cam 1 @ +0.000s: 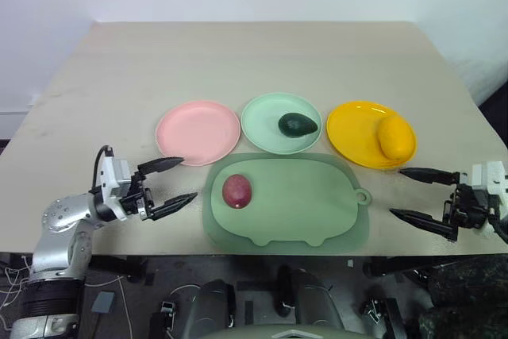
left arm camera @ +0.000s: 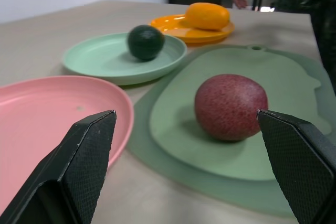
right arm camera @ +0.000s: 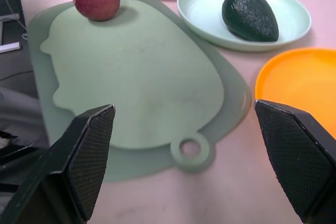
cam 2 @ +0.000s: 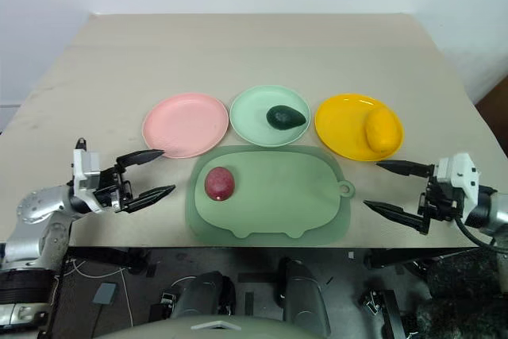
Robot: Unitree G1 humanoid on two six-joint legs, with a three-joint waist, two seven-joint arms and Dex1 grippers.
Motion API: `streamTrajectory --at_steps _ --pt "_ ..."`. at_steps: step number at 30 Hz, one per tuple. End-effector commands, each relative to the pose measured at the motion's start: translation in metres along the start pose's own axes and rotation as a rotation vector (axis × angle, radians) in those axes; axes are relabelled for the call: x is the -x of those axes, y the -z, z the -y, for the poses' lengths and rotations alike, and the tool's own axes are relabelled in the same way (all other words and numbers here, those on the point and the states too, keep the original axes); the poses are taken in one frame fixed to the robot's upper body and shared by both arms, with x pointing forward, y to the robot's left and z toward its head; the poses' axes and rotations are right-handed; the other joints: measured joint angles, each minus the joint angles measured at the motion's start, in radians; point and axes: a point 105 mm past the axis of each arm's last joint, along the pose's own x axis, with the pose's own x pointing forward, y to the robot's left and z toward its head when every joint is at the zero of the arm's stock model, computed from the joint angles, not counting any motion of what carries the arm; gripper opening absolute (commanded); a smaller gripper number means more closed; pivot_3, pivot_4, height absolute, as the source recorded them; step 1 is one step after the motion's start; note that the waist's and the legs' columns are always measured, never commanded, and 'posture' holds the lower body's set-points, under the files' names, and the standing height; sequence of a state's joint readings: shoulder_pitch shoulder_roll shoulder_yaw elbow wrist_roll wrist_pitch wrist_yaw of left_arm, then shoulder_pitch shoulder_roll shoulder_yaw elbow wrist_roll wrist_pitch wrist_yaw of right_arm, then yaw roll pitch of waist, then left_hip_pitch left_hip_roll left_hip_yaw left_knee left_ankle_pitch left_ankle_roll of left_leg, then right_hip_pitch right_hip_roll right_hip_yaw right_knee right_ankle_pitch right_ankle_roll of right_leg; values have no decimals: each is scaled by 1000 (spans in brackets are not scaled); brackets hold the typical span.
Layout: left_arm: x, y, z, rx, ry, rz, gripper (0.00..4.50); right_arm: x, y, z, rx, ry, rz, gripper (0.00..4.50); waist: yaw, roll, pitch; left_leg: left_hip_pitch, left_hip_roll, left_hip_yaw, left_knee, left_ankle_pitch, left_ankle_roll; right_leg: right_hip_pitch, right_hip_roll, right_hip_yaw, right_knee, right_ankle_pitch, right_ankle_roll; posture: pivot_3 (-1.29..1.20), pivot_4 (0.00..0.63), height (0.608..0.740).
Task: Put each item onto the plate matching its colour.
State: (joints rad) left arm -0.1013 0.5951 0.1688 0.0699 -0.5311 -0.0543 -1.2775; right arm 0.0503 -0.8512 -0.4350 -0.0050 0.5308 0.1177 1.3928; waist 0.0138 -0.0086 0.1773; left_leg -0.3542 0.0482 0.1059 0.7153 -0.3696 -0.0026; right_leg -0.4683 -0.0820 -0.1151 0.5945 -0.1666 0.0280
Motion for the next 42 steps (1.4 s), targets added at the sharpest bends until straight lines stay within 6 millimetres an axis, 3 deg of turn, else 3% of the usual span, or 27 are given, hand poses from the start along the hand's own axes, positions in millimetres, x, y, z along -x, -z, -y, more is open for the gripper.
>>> streamTrajectory --at_steps 1,16,28,32,34,39,42 --pt "-16 -8 2 -27 40 11 4500 -8 -5 2 34 17 20 4470 0 0 0 0 0 0 0 0 0 0 0 0 0 0 0 0 150 737" --pt "-78 8 18 30 170 -23 4500 -23 -6 -13 -1 86 72 4470 0 0 0 0 -1 0 1 0 -1 1 0 0 0 0 0 0 150 737" --pt "-88 23 24 59 191 -77 4500 -21 -4 -16 -18 130 66 4470 0 0 0 1 0 -1 1 0 0 1 0 0 0 0 0 0 150 737" --pt "-93 18 21 72 168 -51 3978 -22 -6 -14 -14 136 68 4500 0 0 0 0 -1 -1 1 0 0 1 0 0 0 0 0 0 150 737" --pt "-93 15 20 78 167 -40 3398 -24 -6 -12 -10 138 69 4500 0 0 0 0 -1 -1 1 0 0 1 0 0 0 0 0 0 150 737" --pt "-92 -9 -1 43 92 21 3326 -27 -7 -7 -7 137 71 4500 0 0 0 0 -1 -1 1 0 0 1 0 0 0 0 0 0 150 737" --pt "-89 -32 -29 14 -16 81 3326 -30 -7 -6 -7 127 75 4500 2 0 0 0 -1 -2 1 0 0 1 0 0 1 0 0 0 150 737"
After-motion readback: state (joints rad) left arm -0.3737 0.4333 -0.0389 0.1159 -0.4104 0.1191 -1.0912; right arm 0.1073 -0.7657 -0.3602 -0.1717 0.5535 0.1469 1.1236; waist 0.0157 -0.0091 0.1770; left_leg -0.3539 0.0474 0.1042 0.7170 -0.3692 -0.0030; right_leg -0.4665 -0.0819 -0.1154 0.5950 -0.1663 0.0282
